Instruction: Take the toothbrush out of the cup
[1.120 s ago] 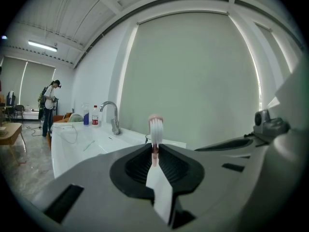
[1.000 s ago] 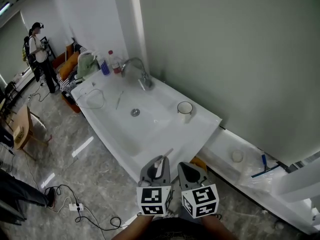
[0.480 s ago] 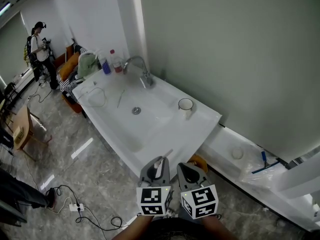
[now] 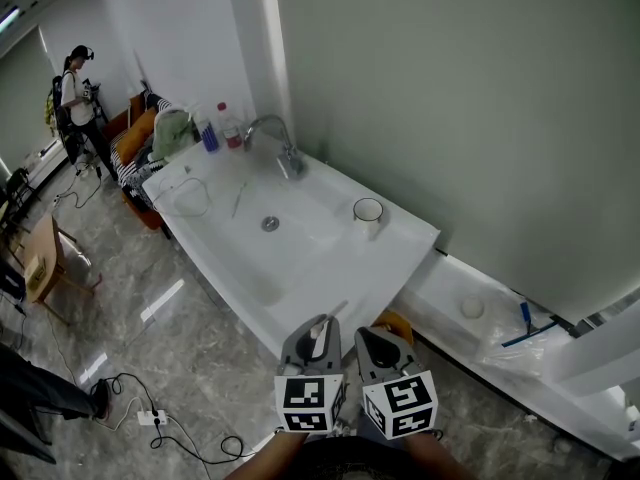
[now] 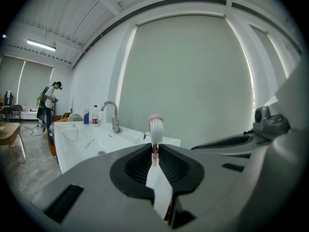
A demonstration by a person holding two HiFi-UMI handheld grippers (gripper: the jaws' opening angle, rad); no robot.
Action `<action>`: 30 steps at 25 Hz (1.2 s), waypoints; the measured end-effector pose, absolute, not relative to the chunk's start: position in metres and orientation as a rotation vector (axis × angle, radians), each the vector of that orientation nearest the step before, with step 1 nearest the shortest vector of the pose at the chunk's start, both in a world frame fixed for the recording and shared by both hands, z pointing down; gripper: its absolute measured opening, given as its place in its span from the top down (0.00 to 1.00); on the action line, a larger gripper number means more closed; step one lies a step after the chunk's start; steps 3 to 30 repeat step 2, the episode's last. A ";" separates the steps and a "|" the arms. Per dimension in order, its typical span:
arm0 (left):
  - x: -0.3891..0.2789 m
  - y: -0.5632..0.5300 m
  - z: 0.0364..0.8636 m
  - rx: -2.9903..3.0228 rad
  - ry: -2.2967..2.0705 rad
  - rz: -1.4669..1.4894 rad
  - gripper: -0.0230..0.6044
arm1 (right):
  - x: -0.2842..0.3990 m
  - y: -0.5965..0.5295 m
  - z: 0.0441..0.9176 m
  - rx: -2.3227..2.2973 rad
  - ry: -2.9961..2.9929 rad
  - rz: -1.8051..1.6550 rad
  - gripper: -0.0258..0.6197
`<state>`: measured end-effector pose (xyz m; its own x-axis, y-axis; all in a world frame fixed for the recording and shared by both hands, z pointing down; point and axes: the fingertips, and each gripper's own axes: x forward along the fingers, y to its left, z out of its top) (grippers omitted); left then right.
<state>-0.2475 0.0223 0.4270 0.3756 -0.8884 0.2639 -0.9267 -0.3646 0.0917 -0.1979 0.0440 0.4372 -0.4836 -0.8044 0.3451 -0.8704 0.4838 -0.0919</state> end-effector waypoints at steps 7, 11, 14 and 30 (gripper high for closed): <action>-0.245 0.024 0.427 2.414 -1.617 0.251 0.89 | -0.196 0.046 0.437 1.431 -2.477 0.374 0.94; -0.245 0.024 0.427 2.414 -1.617 0.251 0.89 | -0.196 0.046 0.437 1.431 -2.477 0.374 0.94; -0.245 0.024 0.427 2.414 -1.617 0.251 0.89 | -0.196 0.046 0.437 1.431 -2.477 0.374 0.94; -0.245 0.024 0.427 2.414 -1.617 0.251 0.89 | -0.196 0.046 0.437 1.431 -2.477 0.374 0.94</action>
